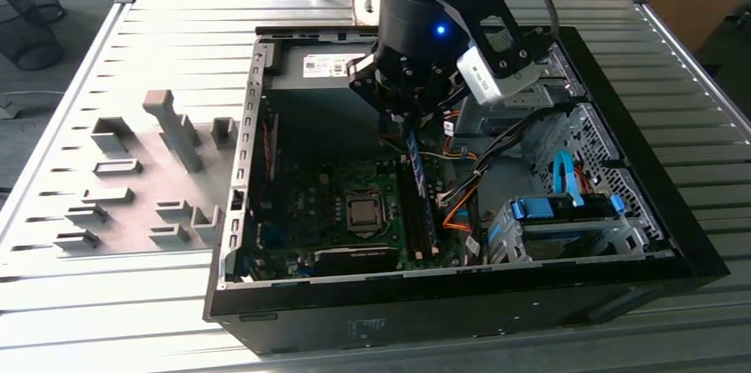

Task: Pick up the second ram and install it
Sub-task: 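Insert the second ram into the second slot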

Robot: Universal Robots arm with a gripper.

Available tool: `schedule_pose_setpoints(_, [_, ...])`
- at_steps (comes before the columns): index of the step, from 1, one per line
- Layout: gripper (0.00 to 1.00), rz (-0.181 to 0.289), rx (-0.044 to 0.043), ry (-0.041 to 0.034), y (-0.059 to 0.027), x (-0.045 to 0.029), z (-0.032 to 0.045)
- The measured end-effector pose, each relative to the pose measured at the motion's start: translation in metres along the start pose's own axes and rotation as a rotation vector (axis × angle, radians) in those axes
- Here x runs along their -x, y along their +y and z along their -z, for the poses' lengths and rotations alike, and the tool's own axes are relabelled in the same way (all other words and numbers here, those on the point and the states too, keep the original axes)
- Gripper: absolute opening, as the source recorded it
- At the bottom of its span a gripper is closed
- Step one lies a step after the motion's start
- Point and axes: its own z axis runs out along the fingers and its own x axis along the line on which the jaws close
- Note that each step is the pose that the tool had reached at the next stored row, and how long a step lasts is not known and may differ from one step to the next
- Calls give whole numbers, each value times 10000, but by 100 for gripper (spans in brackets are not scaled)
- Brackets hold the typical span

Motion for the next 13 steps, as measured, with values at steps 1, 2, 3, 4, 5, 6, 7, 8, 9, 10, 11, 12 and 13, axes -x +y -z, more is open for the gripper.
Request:
schedule_pose_setpoints(1, [14,0,-1,0,0,0,-2])
schedule_pose_setpoints(2, [14,0,-1,1,0,0,-5])
schedule_pose_setpoints(3, [14,0,-1,0,0,0,-7])
schedule_pose_setpoints(4, [14,0,0,0,0,0,-10])
schedule_pose_setpoints(5, [14,0,-1,0,0,0,-12])
schedule_pose_setpoints(6, [14,0,0,0,0,0,-15])
schedule_pose_setpoints(7, [14,0,-1,0,0,0,-17])
schedule_pose_setpoints(8, [14,0,-1,0,0,0,-20])
schedule_pose_setpoints(9, [14,0,-1,0,0,0,-23])
schedule_pose_setpoints(10, [14,0,-1,0,0,0,-26])
schedule_pose_setpoints(11, [14,0,-1,0,0,0,-28])
schedule_pose_setpoints(12, [14,0,0,0,0,0,-32])
schedule_pose_setpoints(13, [14,0,0,0,0,0,-35])
